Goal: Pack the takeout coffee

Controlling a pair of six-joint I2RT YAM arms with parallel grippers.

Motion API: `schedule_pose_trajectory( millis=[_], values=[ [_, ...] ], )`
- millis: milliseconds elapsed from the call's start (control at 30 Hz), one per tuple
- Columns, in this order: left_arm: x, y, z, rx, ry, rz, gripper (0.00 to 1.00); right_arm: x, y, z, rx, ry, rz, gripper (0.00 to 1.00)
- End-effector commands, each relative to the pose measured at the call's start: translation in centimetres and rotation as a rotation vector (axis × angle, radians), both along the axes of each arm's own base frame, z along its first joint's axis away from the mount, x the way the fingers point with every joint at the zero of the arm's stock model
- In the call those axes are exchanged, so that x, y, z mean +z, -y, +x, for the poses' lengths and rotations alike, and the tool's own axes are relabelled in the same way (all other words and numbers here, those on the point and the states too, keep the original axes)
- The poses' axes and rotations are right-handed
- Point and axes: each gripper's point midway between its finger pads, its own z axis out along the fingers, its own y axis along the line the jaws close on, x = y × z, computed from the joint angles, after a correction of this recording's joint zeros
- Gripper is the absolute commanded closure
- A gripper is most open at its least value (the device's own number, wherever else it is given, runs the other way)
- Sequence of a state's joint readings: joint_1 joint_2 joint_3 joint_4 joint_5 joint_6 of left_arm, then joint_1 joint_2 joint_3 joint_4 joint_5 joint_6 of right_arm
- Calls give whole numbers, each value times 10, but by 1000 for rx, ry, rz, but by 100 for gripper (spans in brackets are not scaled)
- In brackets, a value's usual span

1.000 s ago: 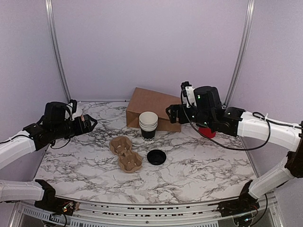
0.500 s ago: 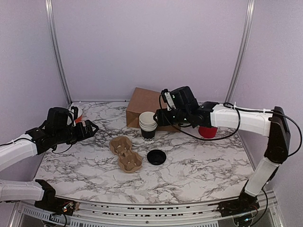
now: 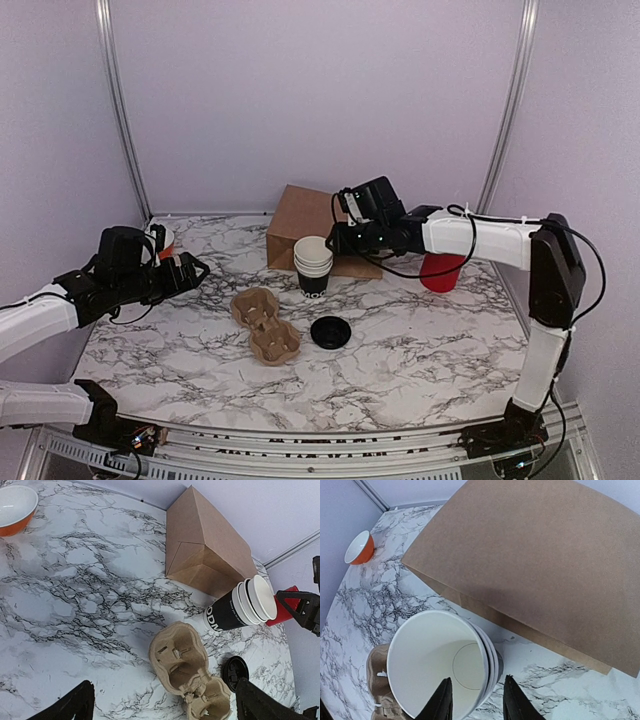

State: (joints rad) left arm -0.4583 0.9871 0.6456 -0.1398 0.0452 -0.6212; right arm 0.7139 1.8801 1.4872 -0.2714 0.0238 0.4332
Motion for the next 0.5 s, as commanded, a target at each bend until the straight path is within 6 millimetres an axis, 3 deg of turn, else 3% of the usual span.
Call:
schedule_pose_trajectory(
  millis=[0,467],
  values=[
    [8,3,-2,-16,30,-22,1,8,-14,6,16,-12,48,68],
    [10,2,-3,-9,36,-27,1,6,-16,9,13,-28,33,94]
  ],
)
